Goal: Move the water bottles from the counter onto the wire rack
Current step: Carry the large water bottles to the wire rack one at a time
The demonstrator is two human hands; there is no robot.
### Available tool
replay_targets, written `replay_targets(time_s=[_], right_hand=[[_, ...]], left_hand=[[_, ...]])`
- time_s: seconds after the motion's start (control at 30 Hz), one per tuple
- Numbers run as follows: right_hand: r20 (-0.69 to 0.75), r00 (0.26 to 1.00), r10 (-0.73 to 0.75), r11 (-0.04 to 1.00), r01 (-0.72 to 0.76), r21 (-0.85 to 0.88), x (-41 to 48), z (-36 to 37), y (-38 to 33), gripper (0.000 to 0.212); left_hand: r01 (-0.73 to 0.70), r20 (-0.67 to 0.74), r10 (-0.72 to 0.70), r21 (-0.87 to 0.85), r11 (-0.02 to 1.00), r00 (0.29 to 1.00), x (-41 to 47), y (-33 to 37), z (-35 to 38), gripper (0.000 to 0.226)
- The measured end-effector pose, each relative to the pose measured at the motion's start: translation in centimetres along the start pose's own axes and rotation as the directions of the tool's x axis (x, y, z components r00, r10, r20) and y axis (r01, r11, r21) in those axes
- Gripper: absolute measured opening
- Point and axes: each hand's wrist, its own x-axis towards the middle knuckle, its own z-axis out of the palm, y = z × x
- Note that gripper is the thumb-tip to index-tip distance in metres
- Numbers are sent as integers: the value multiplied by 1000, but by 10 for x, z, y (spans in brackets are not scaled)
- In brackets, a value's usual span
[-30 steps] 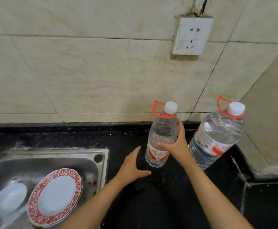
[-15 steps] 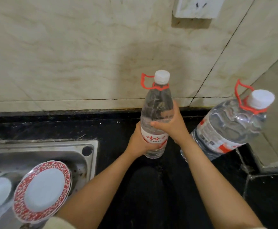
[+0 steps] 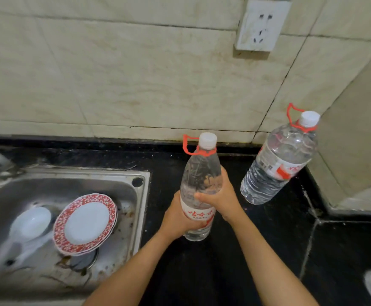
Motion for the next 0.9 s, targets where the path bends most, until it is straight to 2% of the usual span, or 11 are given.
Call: replay_targets(time_s=[0.13, 0.23, 0.33, 0.43, 0.5, 0.6, 0.77, 0.83, 0.9], right_hand=[[39, 999, -9, 1000, 8, 24, -28, 12, -3, 78], [26, 1000, -6, 1000, 6, 17, -45, 16, -4, 78], [-27, 1000, 7, 1000, -7, 13, -66, 23, -2, 79], [-121, 992, 22, 1000, -21, 12, -91, 32, -3, 81], [-191, 981, 33, 999, -33, 3, -110, 42, -4, 82], [-349, 936, 44, 999, -49, -7, -138, 64, -7, 90], [-509, 857, 77, 995, -101, -20, -185, 112, -11, 93], [-596, 799, 77, 993, -116, -27, -209, 127, -16, 95], [-702, 708, 78, 993, -121, -13, -234, 134, -24, 83]], left_hand=[[12, -33, -13, -31, 999, 999, -38, -1, -4, 82], [3, -16, -4, -18, 1000, 1000, -50, -4, -7, 82], [-12, 35, 12, -14, 1000, 999, -64, -12, -9, 86], [-43, 97, 44, -13, 999, 994, -80, -17, -12, 80], [-118, 155, 115, 14, 993, 981, -89, -16, -17, 76], [-196, 288, 181, 24, 980, 940, -98, -20, -29, 71], [-178, 451, 160, -4, 984, 878, -123, -48, -49, 74], [-225, 527, 179, 24, 974, 831, -127, -54, -49, 85], [-274, 639, 194, 27, 961, 744, -135, -55, -41, 91]])
